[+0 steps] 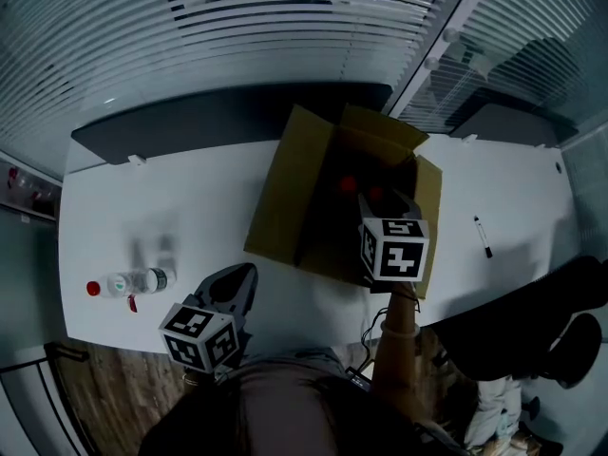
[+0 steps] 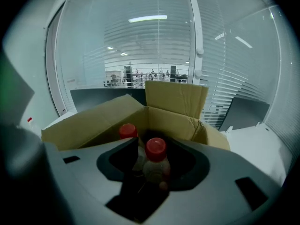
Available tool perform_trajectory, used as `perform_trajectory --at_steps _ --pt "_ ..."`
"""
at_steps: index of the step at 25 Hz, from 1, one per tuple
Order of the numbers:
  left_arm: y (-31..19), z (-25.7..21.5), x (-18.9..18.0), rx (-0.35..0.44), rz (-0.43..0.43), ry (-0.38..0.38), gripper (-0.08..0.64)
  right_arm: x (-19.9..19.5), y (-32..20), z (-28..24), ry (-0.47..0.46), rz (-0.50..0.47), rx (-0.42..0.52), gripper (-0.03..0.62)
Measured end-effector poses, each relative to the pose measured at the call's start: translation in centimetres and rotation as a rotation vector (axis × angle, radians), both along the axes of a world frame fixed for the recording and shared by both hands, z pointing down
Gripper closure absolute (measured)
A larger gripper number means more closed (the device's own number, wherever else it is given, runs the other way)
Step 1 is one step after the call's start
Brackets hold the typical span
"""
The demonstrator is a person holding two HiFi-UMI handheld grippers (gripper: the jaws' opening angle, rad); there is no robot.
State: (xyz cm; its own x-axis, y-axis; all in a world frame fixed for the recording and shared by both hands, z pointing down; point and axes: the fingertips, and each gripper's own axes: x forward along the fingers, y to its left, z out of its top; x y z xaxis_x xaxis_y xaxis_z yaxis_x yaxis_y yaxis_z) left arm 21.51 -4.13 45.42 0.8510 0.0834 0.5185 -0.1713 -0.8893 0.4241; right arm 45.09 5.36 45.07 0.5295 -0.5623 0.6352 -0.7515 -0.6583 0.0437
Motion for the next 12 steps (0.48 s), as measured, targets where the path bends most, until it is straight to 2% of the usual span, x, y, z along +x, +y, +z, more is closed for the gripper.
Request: perform_trajectory --at_steps 5,9,12 --pt "-0.4 0.3 -0.2 -0.003 -0.011 -0.006 0.554 0.5 -0.2 0.7 -0.018 0.032 -0.027 0.416" --pt "-0.6 0.2 -0.3 -0.005 -0.02 -0.007 0.555 1.1 0.2 1.1 0.002 0.081 -0.08 0.419" --pt "-0.8 0.3 -0.5 -0.004 -0.024 -0.005 0.554 1.0 0.1 1.2 0.003 0.073 -0.097 0.42"
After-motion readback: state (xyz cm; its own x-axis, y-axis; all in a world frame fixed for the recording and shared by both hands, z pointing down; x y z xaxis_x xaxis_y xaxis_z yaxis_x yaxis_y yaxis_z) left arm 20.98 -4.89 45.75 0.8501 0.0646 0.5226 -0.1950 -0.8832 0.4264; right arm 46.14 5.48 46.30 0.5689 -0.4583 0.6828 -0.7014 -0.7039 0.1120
